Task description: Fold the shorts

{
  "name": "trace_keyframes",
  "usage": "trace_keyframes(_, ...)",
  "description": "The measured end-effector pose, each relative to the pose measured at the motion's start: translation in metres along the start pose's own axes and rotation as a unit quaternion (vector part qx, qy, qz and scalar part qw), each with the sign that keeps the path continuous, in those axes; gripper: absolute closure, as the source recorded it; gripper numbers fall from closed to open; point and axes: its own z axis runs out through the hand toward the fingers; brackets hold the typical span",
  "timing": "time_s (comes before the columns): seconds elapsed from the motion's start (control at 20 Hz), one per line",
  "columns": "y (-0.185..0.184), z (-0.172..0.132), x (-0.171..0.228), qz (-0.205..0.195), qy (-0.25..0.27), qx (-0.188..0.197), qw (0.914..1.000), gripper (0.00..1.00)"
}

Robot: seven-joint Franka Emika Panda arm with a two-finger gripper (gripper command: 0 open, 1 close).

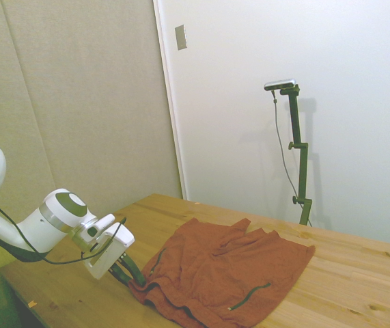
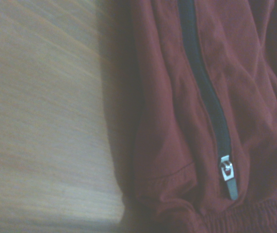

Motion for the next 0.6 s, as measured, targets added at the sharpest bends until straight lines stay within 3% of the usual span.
trace_keyframes(0.6, -0.005, -0.026, 0.0, 0.006, 0.012, 0.033, 0.9994, 1.0)
